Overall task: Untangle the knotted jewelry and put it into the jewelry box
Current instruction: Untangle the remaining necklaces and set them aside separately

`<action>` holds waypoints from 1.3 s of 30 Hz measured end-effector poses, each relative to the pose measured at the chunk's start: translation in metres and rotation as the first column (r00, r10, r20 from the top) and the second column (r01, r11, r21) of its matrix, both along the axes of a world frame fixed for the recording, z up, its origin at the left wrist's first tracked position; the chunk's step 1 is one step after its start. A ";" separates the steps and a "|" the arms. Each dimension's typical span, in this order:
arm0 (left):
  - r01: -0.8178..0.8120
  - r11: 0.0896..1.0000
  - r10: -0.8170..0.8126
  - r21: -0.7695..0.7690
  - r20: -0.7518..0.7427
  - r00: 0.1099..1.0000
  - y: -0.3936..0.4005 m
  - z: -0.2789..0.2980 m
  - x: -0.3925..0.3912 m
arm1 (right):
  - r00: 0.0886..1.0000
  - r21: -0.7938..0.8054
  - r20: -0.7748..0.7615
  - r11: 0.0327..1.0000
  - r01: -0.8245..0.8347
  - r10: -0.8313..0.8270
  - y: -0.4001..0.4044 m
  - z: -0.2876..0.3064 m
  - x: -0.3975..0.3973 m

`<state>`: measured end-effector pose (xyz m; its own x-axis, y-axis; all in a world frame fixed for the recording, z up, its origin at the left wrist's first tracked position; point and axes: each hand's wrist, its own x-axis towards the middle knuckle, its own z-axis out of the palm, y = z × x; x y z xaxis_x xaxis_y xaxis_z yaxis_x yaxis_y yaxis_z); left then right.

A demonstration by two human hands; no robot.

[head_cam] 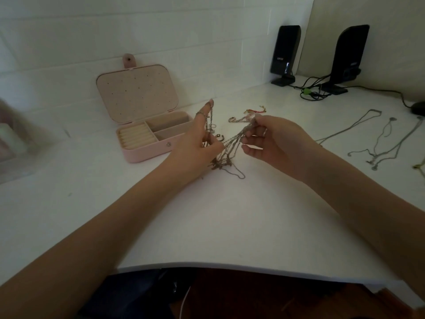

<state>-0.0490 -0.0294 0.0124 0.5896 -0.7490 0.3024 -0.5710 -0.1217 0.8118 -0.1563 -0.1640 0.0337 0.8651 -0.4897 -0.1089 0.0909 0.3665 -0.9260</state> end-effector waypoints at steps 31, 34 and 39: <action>-0.354 0.935 0.350 -0.019 -0.118 0.929 0.000 0.002 0.015 | 0.995 -0.208 -0.091 0.977 -0.046 0.027 -0.012 0.006 -0.012; -0.393 0.918 0.395 -0.044 0.053 0.917 0.003 -0.003 0.021 | 0.994 -0.196 -0.073 0.976 -0.098 0.085 -0.009 0.007 -0.013; -0.474 0.880 0.411 0.032 0.450 0.793 0.006 -0.001 0.006 | 0.984 -0.259 -0.035 0.949 -0.178 0.175 -0.003 0.007 -0.014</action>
<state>-0.0426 -0.0233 0.0115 0.7068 -0.4893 0.5109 -0.7058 -0.5357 0.4635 -0.1703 -0.1669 0.0409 0.9398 -0.3415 -0.0085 0.0355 0.1224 -0.9918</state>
